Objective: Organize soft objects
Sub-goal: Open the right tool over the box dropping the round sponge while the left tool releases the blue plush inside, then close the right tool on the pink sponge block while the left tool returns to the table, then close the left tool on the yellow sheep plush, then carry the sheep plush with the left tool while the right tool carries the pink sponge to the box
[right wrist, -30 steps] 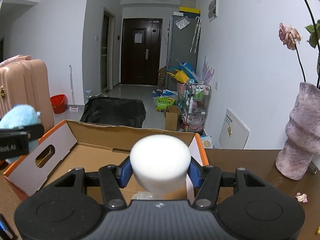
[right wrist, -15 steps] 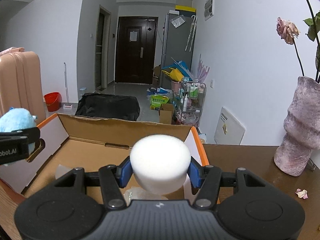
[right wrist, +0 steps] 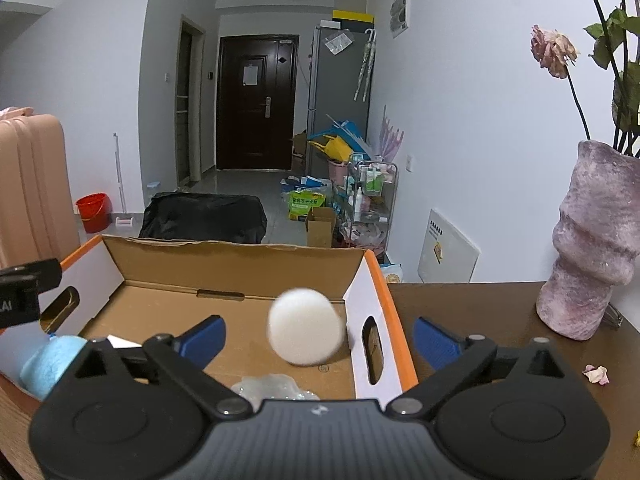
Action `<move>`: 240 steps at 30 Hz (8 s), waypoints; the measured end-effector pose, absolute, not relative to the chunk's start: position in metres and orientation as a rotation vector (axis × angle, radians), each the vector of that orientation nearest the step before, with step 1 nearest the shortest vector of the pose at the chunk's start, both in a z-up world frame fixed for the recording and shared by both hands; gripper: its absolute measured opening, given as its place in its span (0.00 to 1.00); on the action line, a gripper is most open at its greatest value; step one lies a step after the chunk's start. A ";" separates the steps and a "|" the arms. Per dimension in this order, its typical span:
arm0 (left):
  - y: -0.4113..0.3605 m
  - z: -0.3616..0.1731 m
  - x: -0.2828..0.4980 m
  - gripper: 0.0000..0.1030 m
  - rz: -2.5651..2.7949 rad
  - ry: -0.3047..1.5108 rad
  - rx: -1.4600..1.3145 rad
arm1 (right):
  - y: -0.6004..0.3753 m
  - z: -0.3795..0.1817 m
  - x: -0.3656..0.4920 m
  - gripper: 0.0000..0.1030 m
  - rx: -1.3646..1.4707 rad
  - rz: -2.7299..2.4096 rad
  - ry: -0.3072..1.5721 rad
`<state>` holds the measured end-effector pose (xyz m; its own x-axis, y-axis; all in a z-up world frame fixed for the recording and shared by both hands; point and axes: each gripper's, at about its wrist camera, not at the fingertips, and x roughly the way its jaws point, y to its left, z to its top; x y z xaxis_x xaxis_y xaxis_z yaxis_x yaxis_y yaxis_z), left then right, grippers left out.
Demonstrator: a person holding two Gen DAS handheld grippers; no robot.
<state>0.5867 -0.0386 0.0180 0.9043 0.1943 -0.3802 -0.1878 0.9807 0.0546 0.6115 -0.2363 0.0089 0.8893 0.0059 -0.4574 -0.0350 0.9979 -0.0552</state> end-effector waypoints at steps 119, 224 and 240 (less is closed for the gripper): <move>-0.016 -0.015 0.200 1.00 -0.102 0.407 0.006 | -0.251 -0.044 0.204 1.00 -0.091 0.046 0.556; 0.033 -0.025 0.254 0.92 0.019 0.470 0.015 | -0.278 -0.038 0.220 0.94 0.023 0.038 0.456; 0.028 -0.002 0.237 0.91 0.054 0.339 0.006 | -0.272 -0.027 0.219 0.94 0.003 0.063 0.410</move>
<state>0.2374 0.0281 -0.0017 0.9417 0.0537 -0.3321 -0.0517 0.9986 0.0149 0.2191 -0.2723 -0.0267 0.9153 0.0616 -0.3980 -0.0606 0.9980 0.0151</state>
